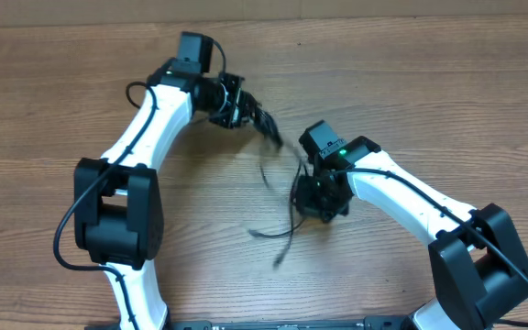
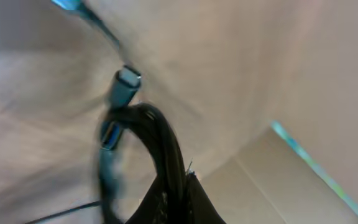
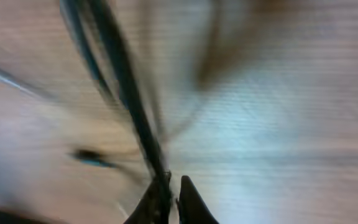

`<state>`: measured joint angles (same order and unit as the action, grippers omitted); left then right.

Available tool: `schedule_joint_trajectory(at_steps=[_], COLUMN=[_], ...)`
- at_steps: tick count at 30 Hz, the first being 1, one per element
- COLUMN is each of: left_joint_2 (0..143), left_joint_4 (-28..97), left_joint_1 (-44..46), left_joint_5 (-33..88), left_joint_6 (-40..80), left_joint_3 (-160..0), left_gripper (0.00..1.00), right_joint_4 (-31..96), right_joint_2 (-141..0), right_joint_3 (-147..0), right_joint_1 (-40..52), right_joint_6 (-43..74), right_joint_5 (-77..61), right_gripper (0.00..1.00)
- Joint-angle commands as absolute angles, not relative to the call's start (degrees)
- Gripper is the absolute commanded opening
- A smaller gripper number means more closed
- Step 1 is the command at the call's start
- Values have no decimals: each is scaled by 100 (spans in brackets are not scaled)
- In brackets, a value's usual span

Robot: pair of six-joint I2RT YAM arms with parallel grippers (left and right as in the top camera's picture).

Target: Untangle cables

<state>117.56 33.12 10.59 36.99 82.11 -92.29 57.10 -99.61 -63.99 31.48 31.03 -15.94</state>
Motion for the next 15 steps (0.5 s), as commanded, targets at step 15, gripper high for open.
schedule_joint_trajectory(at_steps=[15], left_joint_2=[11644], left_joint_4=[4305], left_joint_1=[932], left_joint_5=[3277], left_joint_6=[7590], left_joint_3=[-9362], left_gripper=[4], right_joint_4=[6031], right_joint_2=[-9824], right_joint_3=[-7496], right_joint_1=[2178], right_joint_6=[2840], right_joint_5=[-2932], right_gripper=[32])
